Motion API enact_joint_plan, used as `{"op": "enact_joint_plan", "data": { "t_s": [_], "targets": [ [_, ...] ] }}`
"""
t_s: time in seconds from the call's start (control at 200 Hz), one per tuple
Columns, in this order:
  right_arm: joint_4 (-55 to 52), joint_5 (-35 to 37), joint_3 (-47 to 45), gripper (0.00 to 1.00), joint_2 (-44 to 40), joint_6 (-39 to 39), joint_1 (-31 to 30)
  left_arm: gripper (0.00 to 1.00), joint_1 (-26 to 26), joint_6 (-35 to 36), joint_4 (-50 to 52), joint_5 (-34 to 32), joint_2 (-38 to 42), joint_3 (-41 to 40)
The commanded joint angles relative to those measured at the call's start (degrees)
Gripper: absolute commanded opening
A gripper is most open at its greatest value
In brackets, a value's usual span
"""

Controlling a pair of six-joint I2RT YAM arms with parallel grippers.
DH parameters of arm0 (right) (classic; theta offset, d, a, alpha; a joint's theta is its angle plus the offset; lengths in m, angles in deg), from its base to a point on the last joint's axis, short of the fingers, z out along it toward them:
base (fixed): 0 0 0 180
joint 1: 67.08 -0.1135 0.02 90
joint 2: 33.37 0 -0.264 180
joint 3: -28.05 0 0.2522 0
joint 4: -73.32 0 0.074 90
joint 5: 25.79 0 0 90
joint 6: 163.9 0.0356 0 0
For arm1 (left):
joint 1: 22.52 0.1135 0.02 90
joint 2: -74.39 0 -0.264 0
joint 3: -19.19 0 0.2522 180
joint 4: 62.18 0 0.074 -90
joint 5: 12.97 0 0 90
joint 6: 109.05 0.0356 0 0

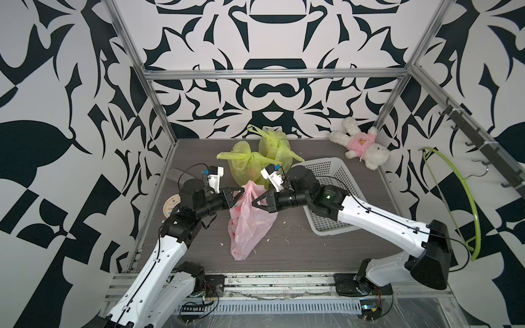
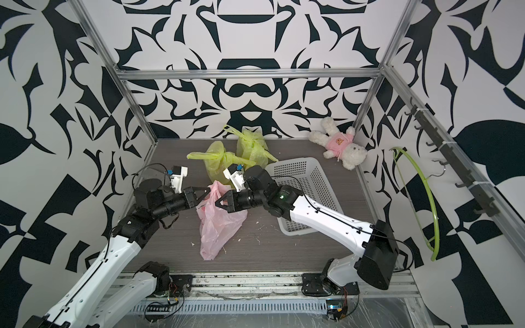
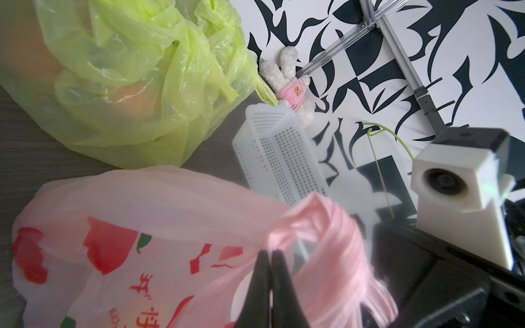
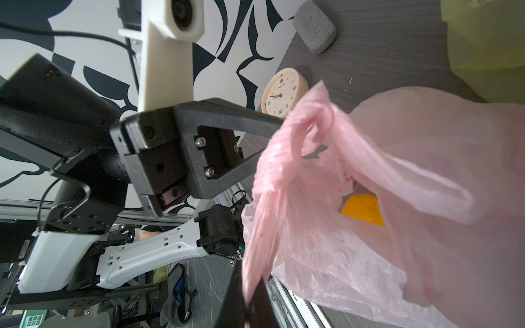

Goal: Place the peach into a plastic bag & tie a knot
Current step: Tie the plastic bag at the center of the board, then place the plastic bag at the center of the board.

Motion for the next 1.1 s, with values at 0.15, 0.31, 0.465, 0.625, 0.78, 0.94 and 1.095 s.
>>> {"op": "enact_joint_plan", "data": {
  "t_s": [0.15, 0.31, 0.465, 0.625, 0.78, 0.94, 1.095],
  "targets": [
    [-5.26, 7.41, -4.76, 0.00, -10.71, -4.80, 4.61, 0.00, 5.44, 13.13, 19.13, -9.27, -3.25, 17.41],
    [-7.51, 7.99, -11.01, 0.00, -17.41, -4.54, 12.31, 0.00, 12.52, 21.38, 27.11, -17.58, -8.06, 27.56],
    [-10.19, 7.68, -14.80, 0.00, -21.93, -5.22, 18.73, 0.00, 19.40, 28.82, 29.35, -29.33, -14.00, 33.32],
    [-12.68, 8.21, -17.40, 0.00, -24.16, -6.02, 22.77, 0.00, 27.30, 31.98, 27.38, -30.97, -18.54, 36.39],
    [-15.12, 10.84, -19.24, 0.00, -25.13, -7.06, 25.51, 0.00, 29.94, 33.40, 26.24, -32.80, -21.80, 37.52],
    [-14.61, 9.86, -20.30, 0.00, -24.36, -7.49, 27.00, 0.00, 30.63, 32.27, 24.00, -28.22, -22.07, 35.22],
    [-11.36, 4.66, -18.59, 0.21, -20.61, -9.34, 26.91, 0.16, 30.64, 28.48, 19.86, -15.67, -19.76, 29.32]
  ]
}}
